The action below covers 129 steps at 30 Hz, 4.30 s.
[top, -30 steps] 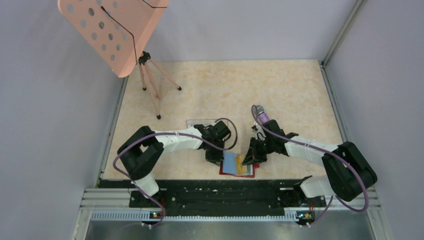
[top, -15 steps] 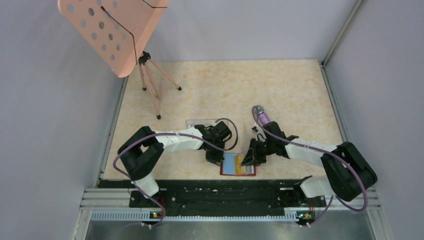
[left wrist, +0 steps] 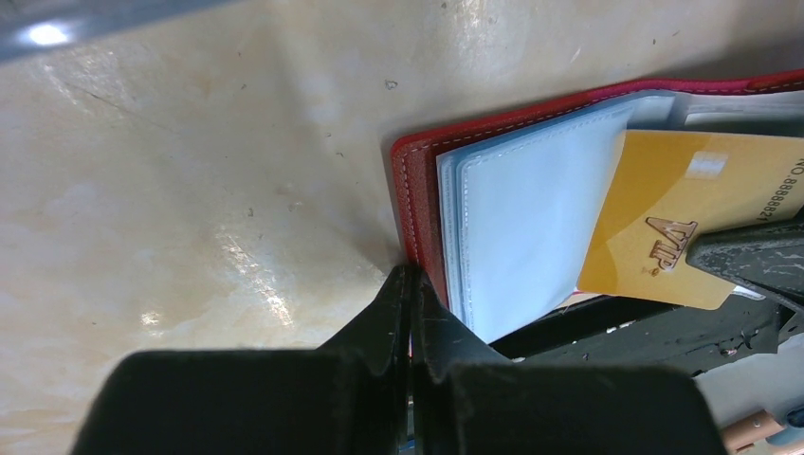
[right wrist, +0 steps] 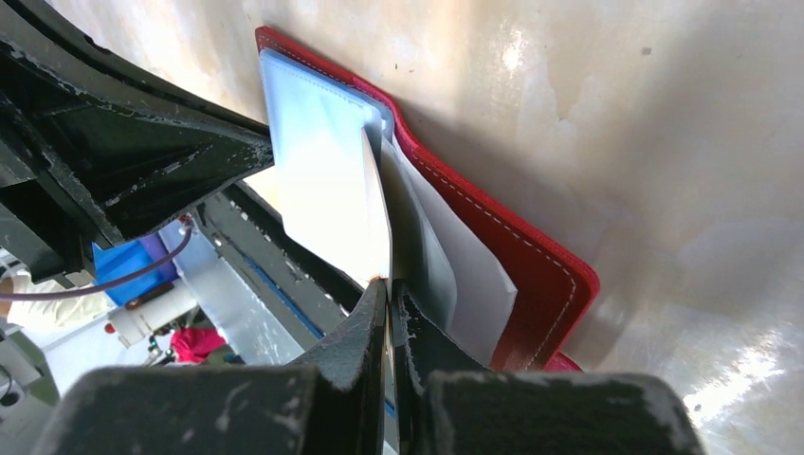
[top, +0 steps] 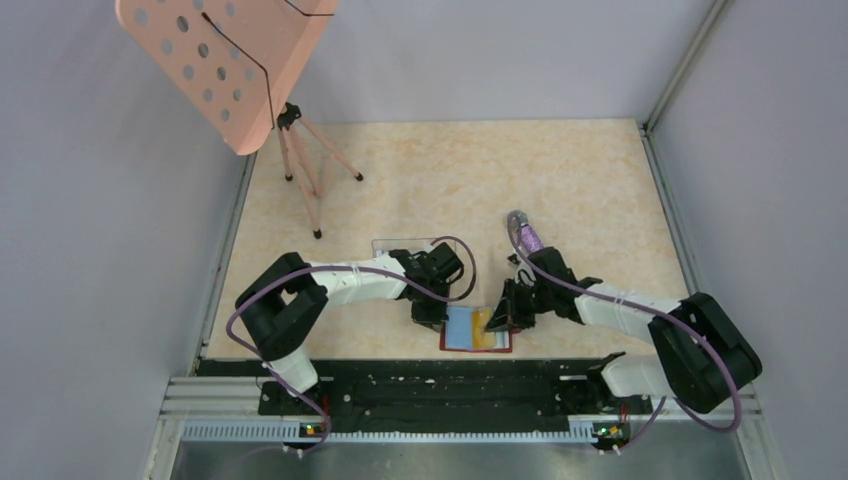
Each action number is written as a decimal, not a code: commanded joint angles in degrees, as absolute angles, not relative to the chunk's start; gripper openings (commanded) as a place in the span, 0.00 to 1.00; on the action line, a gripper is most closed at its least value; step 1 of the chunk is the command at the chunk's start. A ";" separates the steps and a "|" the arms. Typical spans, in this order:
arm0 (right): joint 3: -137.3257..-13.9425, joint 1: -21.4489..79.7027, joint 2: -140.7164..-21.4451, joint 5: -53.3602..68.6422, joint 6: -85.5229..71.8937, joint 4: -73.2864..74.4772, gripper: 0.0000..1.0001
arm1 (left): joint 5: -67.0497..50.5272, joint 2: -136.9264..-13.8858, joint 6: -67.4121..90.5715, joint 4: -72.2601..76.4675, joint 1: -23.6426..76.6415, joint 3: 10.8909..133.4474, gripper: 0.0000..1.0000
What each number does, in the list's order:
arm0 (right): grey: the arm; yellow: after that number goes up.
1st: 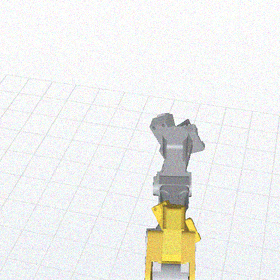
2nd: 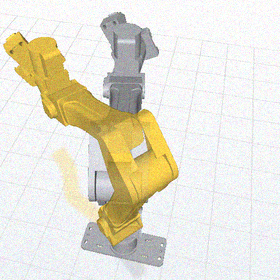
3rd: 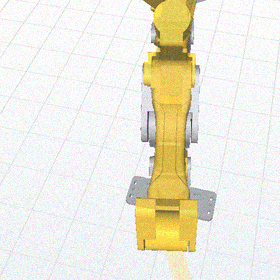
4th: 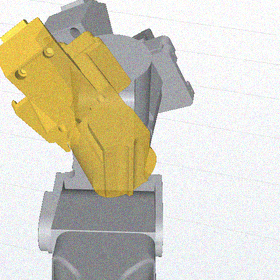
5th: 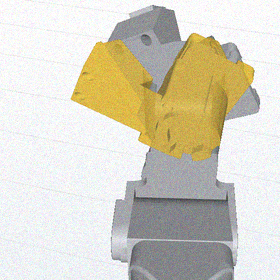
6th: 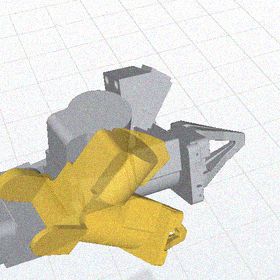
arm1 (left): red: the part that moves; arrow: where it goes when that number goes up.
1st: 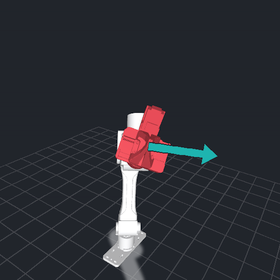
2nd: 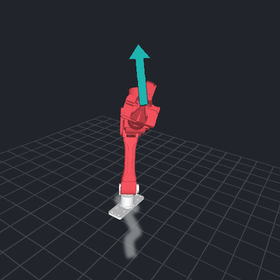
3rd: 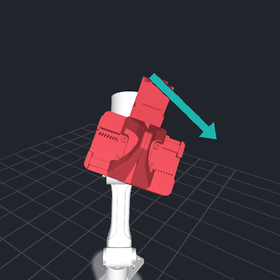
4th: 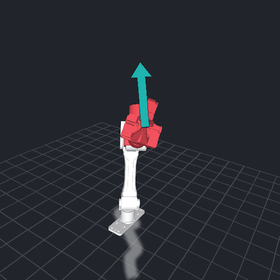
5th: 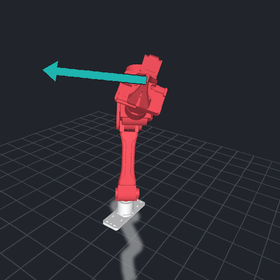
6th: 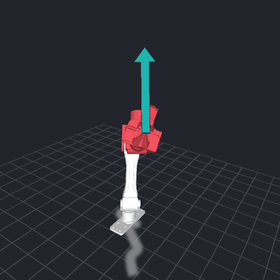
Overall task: Put the credit cards into the card holder
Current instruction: Insert the credit card into the card holder.
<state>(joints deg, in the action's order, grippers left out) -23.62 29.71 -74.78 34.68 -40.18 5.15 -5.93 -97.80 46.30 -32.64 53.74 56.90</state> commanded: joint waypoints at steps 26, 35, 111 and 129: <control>-15.74 29.37 -72.38 33.16 -50.01 -7.13 0.00 | -4.00 -100.46 45.50 -34.68 54.67 56.60 0.00; -13.44 29.44 -72.61 34.88 -51.68 -11.68 0.00 | -4.06 -100.80 45.61 -34.72 54.80 56.87 0.00; -37.76 47.51 -66.63 12.20 -48.89 18.07 0.58 | 0.89 -88.87 46.89 -37.09 55.11 58.51 0.41; -68.43 47.59 -46.94 7.88 -57.62 34.74 0.99 | 9.29 -58.90 49.75 -34.67 55.01 49.16 0.54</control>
<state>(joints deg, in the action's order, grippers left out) -62.78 46.98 -50.98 9.17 -51.94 34.09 6.83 -62.43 48.93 -36.95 54.87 52.56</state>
